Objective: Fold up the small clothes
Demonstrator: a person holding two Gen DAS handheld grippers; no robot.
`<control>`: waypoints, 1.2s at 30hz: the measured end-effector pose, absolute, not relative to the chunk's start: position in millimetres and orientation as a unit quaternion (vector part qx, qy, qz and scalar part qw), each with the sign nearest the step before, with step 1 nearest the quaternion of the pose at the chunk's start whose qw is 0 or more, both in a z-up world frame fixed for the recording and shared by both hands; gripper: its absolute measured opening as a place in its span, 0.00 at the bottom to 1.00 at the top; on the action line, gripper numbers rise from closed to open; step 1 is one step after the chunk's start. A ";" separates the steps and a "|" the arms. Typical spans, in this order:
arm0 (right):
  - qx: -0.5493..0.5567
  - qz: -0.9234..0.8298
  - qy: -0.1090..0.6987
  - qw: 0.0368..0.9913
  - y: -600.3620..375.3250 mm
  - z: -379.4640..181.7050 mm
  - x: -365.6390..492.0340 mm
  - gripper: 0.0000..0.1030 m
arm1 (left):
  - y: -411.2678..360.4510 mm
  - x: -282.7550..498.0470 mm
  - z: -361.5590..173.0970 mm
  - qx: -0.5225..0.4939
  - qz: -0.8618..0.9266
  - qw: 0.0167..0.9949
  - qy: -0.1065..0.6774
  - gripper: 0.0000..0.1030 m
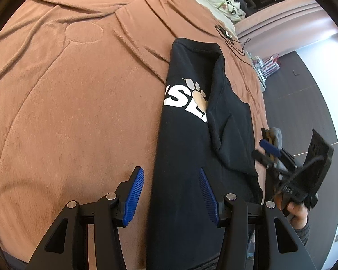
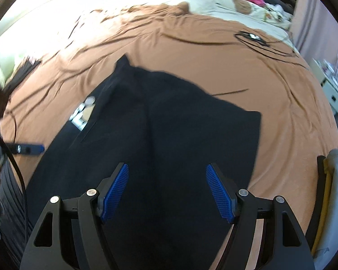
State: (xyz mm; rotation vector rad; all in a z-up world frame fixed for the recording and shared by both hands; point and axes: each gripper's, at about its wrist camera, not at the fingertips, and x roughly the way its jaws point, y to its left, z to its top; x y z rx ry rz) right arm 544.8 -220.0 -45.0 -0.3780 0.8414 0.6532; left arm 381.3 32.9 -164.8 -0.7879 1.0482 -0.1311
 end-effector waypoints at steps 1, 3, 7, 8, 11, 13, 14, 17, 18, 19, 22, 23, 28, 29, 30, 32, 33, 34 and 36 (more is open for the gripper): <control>-0.188 0.314 0.398 0.842 -218.8 -45.2 540.1 0.68 | 33.4 381.0 -165.3 -0.367 -0.061 0.790 0.487 0.51; -0.204 0.326 0.394 0.835 -212.7 -47.3 530.3 0.68 | 35.5 380.4 -166.0 -0.371 -0.060 0.789 0.486 0.51; -0.235 0.339 0.391 0.823 -204.7 -52.8 516.6 0.68 | 39.5 377.7 -166.8 -0.376 -0.058 0.788 0.483 0.51; -0.244 0.340 0.391 0.820 -202.2 -54.8 513.8 0.68 | 40.2 376.7 -167.1 -0.377 -0.058 0.788 0.483 0.51; -0.267 0.341 0.392 0.812 -196.6 -58.8 506.7 0.68 | 41.2 374.4 -167.4 -0.376 -0.059 0.789 0.482 0.51; -0.282 0.336 0.387 0.811 -193.1 -61.6 502.5 0.68 | 41.5 373.8 -168.0 -0.376 -0.059 0.789 0.483 0.51; -0.286 0.334 0.386 0.811 -191.5 -62.3 504.7 0.68 | 41.1 374.0 -168.3 -0.375 -0.059 0.789 0.483 0.51; -0.296 0.319 0.383 0.815 -185.8 -64.7 504.7 0.68 | 39.6 373.9 -169.7 -0.373 -0.060 0.789 0.485 0.51; -0.302 0.309 0.379 0.819 -183.1 -65.5 506.3 0.68 | 38.7 374.3 -170.3 -0.373 -0.061 0.788 0.486 0.51; -0.310 0.295 0.372 0.824 -180.4 -67.6 506.6 0.68 | 38.1 374.6 -171.2 -0.374 -0.062 0.787 0.486 0.51; -0.316 0.258 0.362 0.838 -176.9 -68.8 513.6 0.68 | 34.8 375.8 -173.8 -0.371 -0.066 0.786 0.490 0.39; -0.313 0.251 0.362 0.841 -175.3 -70.2 517.2 0.68 | 33.9 376.7 -175.3 -0.372 -0.070 0.784 0.493 0.31; -0.281 0.203 0.366 0.863 -185.9 -66.0 534.1 0.68 | 36.0 376.9 -178.2 -0.370 -0.072 0.782 0.496 0.25; -0.269 0.193 0.368 0.869 -190.8 -63.8 539.2 0.68 | 36.6 377.0 -178.3 -0.371 -0.073 0.782 0.496 0.24; -0.255 0.187 0.372 0.873 -194.5 -62.8 545.5 0.68 | 36.9 377.0 -178.4 -0.370 -0.074 0.782 0.496 0.24; -0.207 0.190 0.386 0.879 -204.5 -60.2 560.9 0.68 | 36.8 376.9 -178.5 -0.370 -0.074 0.782 0.497 0.25; -0.186 0.187 0.391 0.882 -210.8 -58.3 565.3 0.68 | 36.8 377.0 -178.7 -0.369 -0.074 0.781 0.498 0.25; -0.176 0.179 0.392 0.885 -215.1 -57.1 569.2 0.68 | 36.7 377.2 -178.9 -0.369 -0.074 0.781 0.498 0.25; -0.163 0.149 0.389 0.894 -223.2 -54.7 575.1 0.68 | 37.5 378.3 -179.1 -0.369 -0.074 0.780 0.501 0.25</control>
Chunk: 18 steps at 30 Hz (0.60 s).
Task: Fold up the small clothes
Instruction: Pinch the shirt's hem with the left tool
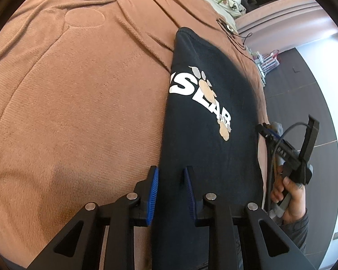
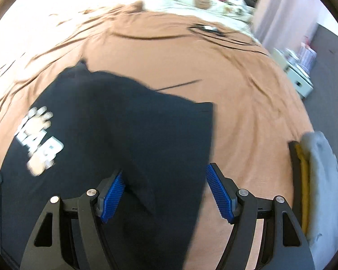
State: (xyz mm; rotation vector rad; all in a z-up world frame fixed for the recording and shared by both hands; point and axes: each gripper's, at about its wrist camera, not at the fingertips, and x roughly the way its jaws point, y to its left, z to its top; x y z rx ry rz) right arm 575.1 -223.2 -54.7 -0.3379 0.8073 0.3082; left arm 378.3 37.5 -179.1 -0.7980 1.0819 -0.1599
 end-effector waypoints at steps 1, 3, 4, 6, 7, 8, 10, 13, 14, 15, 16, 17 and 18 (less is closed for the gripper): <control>-0.156 0.132 0.388 0.899 -228.2 -53.1 578.1 0.68 | 37.9 380.3 -178.8 -0.369 -0.074 0.779 0.501 0.25; -0.128 0.119 0.392 0.903 -239.1 -51.7 584.2 0.68 | 39.6 382.3 -177.4 -0.368 -0.071 0.780 0.501 0.25; -0.108 0.120 0.397 0.903 -245.5 -51.8 586.8 0.68 | 40.4 383.4 -175.9 -0.368 -0.070 0.781 0.500 0.25; -0.066 0.131 0.410 0.900 -258.0 -53.0 589.6 0.68 | 41.3 385.7 -173.8 -0.367 -0.070 0.783 0.498 0.25; -0.044 0.142 0.417 0.897 -264.1 -54.3 590.4 0.68 | 40.3 385.8 -173.2 -0.367 -0.070 0.783 0.497 0.25; -0.024 0.156 0.425 0.892 -268.9 -56.4 590.7 0.68 | 40.7 388.4 -172.5 -0.367 -0.071 0.783 0.496 0.25; 0.007 0.185 0.439 0.879 -275.4 -62.8 591.6 0.68 | 41.3 391.8 -172.0 -0.364 -0.072 0.785 0.497 0.25; 0.042 0.227 0.458 0.858 -280.4 -73.7 590.8 0.68 | 42.4 400.7 -173.2 -0.364 -0.074 0.784 0.498 0.25; 0.052 0.242 0.465 0.850 -281.7 -77.9 590.8 0.68 | 42.6 404.3 -174.1 -0.363 -0.074 0.783 0.499 0.25; 0.059 0.250 0.470 0.844 -285.1 -80.3 591.9 0.68 | 42.4 406.6 -174.7 -0.363 -0.074 0.783 0.500 0.25; 0.066 0.258 0.474 0.839 -287.1 -83.5 593.3 0.68 | 42.9 409.8 -175.5 -0.362 -0.075 0.782 0.501 0.25; 0.075 0.266 0.479 0.833 -289.5 -87.0 594.6 0.68 | 42.8 413.0 -176.2 -0.361 -0.074 0.782 0.502 0.25; 0.083 0.274 0.483 0.827 -293.9 -90.1 598.3 0.68 | 42.7 415.6 -176.6 -0.360 -0.073 0.783 0.503 0.25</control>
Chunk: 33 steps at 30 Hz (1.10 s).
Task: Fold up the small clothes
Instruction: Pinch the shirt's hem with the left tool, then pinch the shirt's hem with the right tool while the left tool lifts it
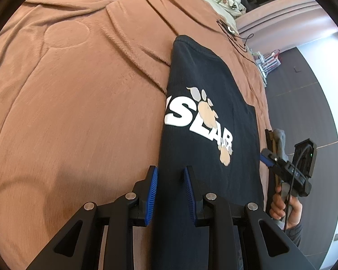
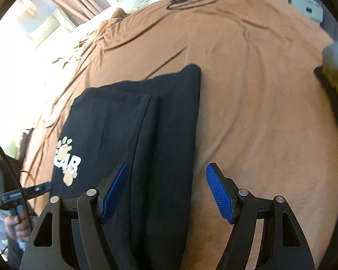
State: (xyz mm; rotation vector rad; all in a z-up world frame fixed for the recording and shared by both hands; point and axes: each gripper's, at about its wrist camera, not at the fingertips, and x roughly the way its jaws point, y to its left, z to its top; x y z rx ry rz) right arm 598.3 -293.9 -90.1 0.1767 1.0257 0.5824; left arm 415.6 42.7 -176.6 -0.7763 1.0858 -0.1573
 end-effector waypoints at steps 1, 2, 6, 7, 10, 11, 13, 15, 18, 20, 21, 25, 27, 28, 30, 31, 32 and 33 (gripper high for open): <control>0.097 0.288 0.488 0.818 -296.9 -94.5 599.9 0.68 | 42.4 418.9 -176.8 -0.359 -0.073 0.783 0.503 0.26; 0.104 0.295 0.492 0.813 -299.4 -96.8 606.9 0.68 | 42.0 422.7 -177.2 -0.358 -0.074 0.783 0.504 0.26; 0.129 0.324 0.493 0.797 -314.8 -104.0 624.2 0.68 | 41.8 436.8 -177.5 -0.352 -0.073 0.785 0.505 0.28; 0.136 0.332 0.493 0.793 -318.2 -105.2 626.1 0.68 | 41.9 440.6 -177.5 -0.350 -0.073 0.785 0.506 0.28; 0.155 0.356 0.492 0.779 -323.7 -109.8 638.0 0.68 | 43.9 452.4 -177.9 -0.350 -0.071 0.784 0.507 0.28; 0.163 0.363 0.491 0.775 -324.2 -112.6 641.7 0.68 | 45.2 457.5 -177.9 -0.351 -0.070 0.783 0.508 0.28; 0.175 0.375 0.490 0.767 -327.0 -117.3 649.9 0.68 | 47.8 463.6 -177.9 -0.350 -0.068 0.784 0.509 0.28; 0.190 0.387 0.488 0.759 -328.8 -123.4 659.3 0.68 | 50.8 470.3 -177.2 -0.349 -0.066 0.784 0.510 0.28; 0.200 0.404 0.488 0.747 -326.1 -132.6 673.6 0.56 | 54.5 481.2 -175.3 -0.345 -0.061 0.784 0.513 0.28; 0.199 0.408 0.493 0.742 -321.8 -138.7 683.8 0.52 | 56.0 488.4 -173.9 -0.337 -0.057 0.785 0.516 0.28; 0.195 0.407 0.493 0.744 -320.6 -140.2 687.5 0.51 | 56.6 491.4 -173.2 -0.334 -0.055 0.786 0.517 0.28; 0.193 0.414 0.492 0.741 -315.5 -142.6 698.6 0.51 | 58.8 505.5 -174.9 -0.325 -0.048 0.784 0.527 0.29; 0.188 0.414 0.492 0.743 -312.9 -142.4 701.1 0.51 | 58.9 512.5 -176.1 -0.323 -0.045 0.782 0.531 0.29; 0.187 0.413 0.492 0.744 -311.9 -142.8 703.0 0.51 | 58.8 515.2 -175.6 -0.320 -0.045 0.784 0.530 0.29; 0.188 0.410 0.491 0.745 -311.2 -142.6 703.4 0.51 | 58.9 521.5 -174.5 -0.313 -0.042 0.788 0.529 0.29; 0.190 0.408 0.490 0.747 -311.6 -143.7 705.9 0.51 | 59.0 523.3 -175.0 -0.314 -0.041 0.788 0.528 0.29; 0.189 0.406 0.489 0.749 -308.7 -142.6 705.6 0.49 | 59.8 526.5 -175.5 -0.317 -0.040 0.788 0.527 0.29; 0.186 0.402 0.489 0.751 -308.0 -143.5 707.1 0.48 | 60.0 529.0 -176.0 -0.317 -0.041 0.788 0.527 0.29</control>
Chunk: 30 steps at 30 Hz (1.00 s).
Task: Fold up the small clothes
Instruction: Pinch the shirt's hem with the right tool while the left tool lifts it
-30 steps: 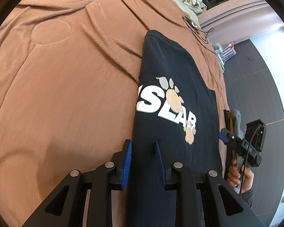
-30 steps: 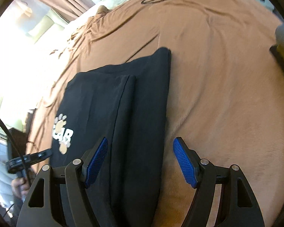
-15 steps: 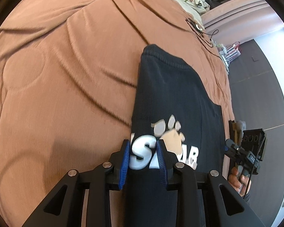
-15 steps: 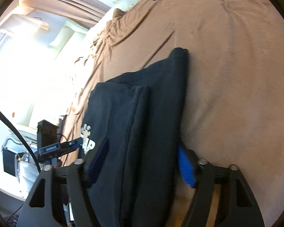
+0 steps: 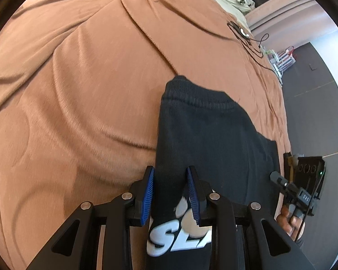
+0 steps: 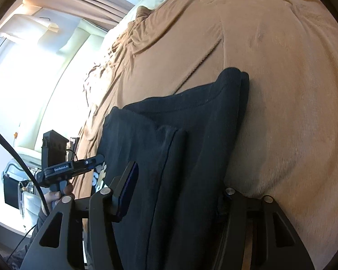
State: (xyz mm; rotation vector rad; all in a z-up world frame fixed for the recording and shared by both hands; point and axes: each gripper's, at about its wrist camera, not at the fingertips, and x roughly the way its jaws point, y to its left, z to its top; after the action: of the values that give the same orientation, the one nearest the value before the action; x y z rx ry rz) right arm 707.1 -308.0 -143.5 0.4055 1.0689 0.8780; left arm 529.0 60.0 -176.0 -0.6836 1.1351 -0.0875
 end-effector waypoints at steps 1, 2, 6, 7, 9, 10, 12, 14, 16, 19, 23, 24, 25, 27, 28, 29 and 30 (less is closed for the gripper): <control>0.183 0.401 0.489 0.753 -306.9 -143.1 706.0 0.48 | 60.0 531.9 -176.4 -0.317 -0.041 0.788 0.527 0.29; 0.181 0.400 0.489 0.754 -305.6 -142.5 705.8 0.48 | 60.3 535.4 -176.3 -0.315 -0.042 0.789 0.525 0.29; 0.167 0.394 0.490 0.759 -294.9 -138.1 703.1 0.48 | 64.6 546.2 -178.0 -0.325 -0.042 0.786 0.524 0.29; 0.163 0.393 0.491 0.761 -293.6 -136.7 701.4 0.48 | 65.5 548.8 -178.2 -0.326 -0.041 0.787 0.523 0.29; 0.155 0.390 0.490 0.764 -290.0 -132.9 697.8 0.46 | 63.9 554.0 -178.1 -0.321 -0.043 0.789 0.522 0.29; 0.151 0.385 0.490 0.767 -286.6 -131.5 698.0 0.43 | 63.1 554.9 -177.5 -0.317 -0.043 0.792 0.520 0.29; 0.142 0.368 0.494 0.775 -283.5 -128.7 695.5 0.26 | 61.5 555.3 -175.4 -0.310 -0.043 0.797 0.516 0.24; 0.143 0.357 0.497 0.778 -284.0 -125.8 693.2 0.19 | 62.5 552.2 -169.3 -0.309 -0.044 0.808 0.499 0.12; 0.136 0.352 0.490 0.786 -281.8 -118.4 686.4 0.13 | 63.1 547.4 -163.4 -0.311 -0.048 0.816 0.486 0.09; 0.117 0.346 0.471 0.803 -272.3 -104.3 672.9 0.11 | 63.0 542.3 -152.7 -0.306 -0.056 0.825 0.471 0.08; 0.100 0.347 0.448 0.818 -266.4 -83.2 652.4 0.11 | 64.6 534.7 -138.6 -0.307 -0.059 0.830 0.463 0.07; 0.096 0.348 0.444 0.820 -265.5 -79.8 647.4 0.11 | 63.9 533.3 -134.9 -0.306 -0.060 0.831 0.461 0.07; 0.088 0.348 0.439 0.824 -262.9 -74.6 641.0 0.11 | 62.8 530.8 -130.1 -0.305 -0.064 0.833 0.457 0.06; 0.075 0.348 0.430 0.830 -258.6 -65.9 627.9 0.11 | 58.4 526.5 -121.8 -0.302 -0.070 0.837 0.450 0.06; 0.069 0.348 0.424 0.833 -255.9 -60.5 619.6 0.11 | 57.2 524.8 -118.0 -0.300 -0.071 0.840 0.447 0.05; 0.064 0.348 0.421 0.835 -256.3 -57.2 614.5 0.11 | 55.6 521.7 -112.1 -0.298 -0.074 0.843 0.443 0.05; 0.061 0.348 0.417 0.837 -256.1 -53.9 608.5 0.10 | 54.6 518.9 -107.6 -0.297 -0.076 0.845 0.439 0.05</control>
State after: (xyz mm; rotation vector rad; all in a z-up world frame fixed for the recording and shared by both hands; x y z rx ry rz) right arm 608.5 -256.1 -53.9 0.1287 0.8831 0.7374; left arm 518.9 54.6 -107.6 -0.6258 0.9260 -0.1608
